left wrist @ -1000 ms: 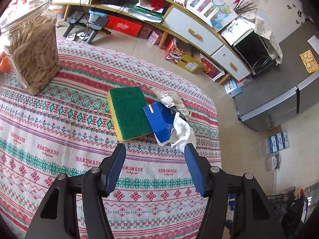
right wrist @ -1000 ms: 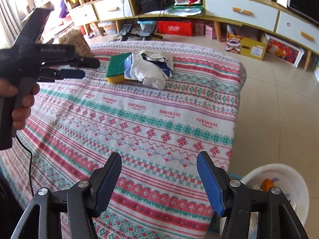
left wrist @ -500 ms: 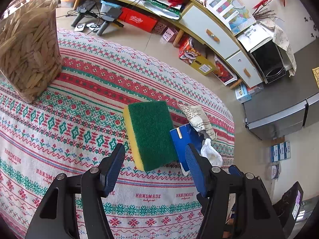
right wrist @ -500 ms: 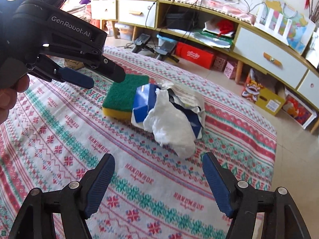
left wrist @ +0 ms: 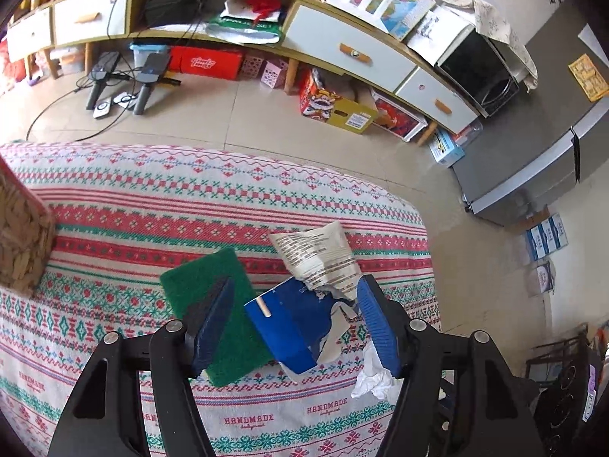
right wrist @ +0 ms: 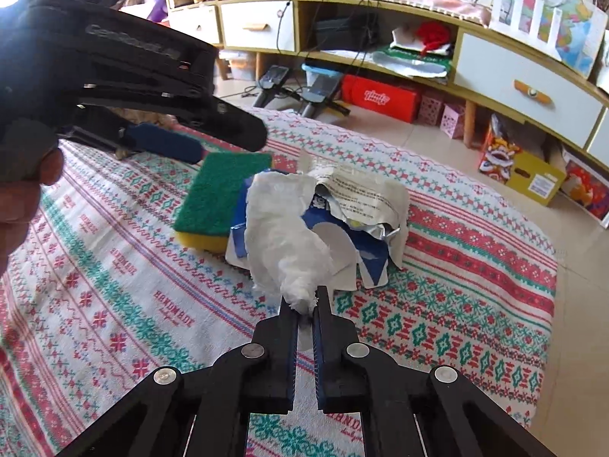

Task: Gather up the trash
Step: 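Grasp the white snack bag with the left gripper while the right grasps the white tissue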

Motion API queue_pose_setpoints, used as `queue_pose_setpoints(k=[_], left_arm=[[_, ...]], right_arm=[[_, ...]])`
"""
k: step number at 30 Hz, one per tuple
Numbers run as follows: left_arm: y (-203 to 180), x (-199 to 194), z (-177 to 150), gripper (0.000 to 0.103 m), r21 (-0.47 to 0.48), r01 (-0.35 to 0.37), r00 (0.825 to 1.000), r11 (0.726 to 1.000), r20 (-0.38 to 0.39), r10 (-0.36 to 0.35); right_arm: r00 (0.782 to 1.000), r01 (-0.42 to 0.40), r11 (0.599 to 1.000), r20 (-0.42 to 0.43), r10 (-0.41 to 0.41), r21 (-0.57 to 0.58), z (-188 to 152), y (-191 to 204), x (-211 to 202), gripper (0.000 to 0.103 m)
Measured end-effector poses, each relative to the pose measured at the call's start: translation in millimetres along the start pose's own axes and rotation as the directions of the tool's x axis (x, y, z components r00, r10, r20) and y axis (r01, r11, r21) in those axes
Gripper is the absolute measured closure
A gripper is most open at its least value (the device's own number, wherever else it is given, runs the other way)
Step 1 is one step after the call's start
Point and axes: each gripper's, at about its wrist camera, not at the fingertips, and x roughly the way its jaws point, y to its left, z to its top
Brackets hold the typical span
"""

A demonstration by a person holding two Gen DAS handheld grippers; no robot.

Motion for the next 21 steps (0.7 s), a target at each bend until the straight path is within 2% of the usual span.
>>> queue_pose_setpoints(k=[5,7,9,11,13,14,16,17,18,20,21], left_arm=[[-2,27,8,0.028,-0.016,-0.006,0.998,1.000,-0.069,0.005],[0,37,8,0.028,-0.032,0.005,0.996,0.999,-0.091,-0.008],[1,43,10,0.028,-0.037,0.006,0.997,0.999,-0.081,-0.009],[-3,43,11,0.030,-0.023,0.019,0.998,1.000,-0.055,-0.021],[-6,44,12,0.052,-0.009,0.019,0.999,1.000,-0.042,-0.019],[-6,46,12,0.077,-0.006,0.016,0.998,1.000,-0.055,-0.016],[-6,49,9,0.077,0.001,0.005,0.998,1.000,-0.064,-0.005],[-6,49,7,0.079,0.012,-0.004,0.998,1.000,-0.061,0.005],[-5,48,5,0.080,0.016,-0.008,0.998,1.000,-0.058,0.009],[-4,45,2,0.081,0.010,0.003,0.998,1.000,-0.056,-0.002],[-5,42,1,0.083,0.010,0.003,0.998,1.000,-0.056,-0.003]], right_arm=[[1.000,-0.014,0.999,0.021,0.014,0.030,-4,-12,-12,0.093],[1.000,-0.006,1.000,-0.019,0.007,0.031,-6,-14,-3,0.092],[0.999,0.020,0.999,-0.051,-0.018,0.032,-9,-16,3,0.093],[0.999,0.011,0.998,-0.054,-0.008,0.061,-9,-21,7,0.093],[0.999,0.016,0.996,-0.038,-0.013,0.086,-9,-28,8,0.091],[0.999,0.022,0.995,-0.038,-0.018,0.098,-9,-30,10,0.086],[0.998,0.051,0.992,-0.046,-0.046,0.115,-9,-35,16,0.032],[0.997,0.070,0.990,-0.039,-0.066,0.124,-10,-37,18,0.024],[0.997,0.073,0.988,-0.042,-0.068,0.134,-11,-38,23,0.023],[0.997,0.042,0.986,-0.076,-0.030,0.161,-14,-41,33,0.028],[0.995,0.033,0.985,-0.098,-0.017,0.171,-14,-43,39,0.042]])
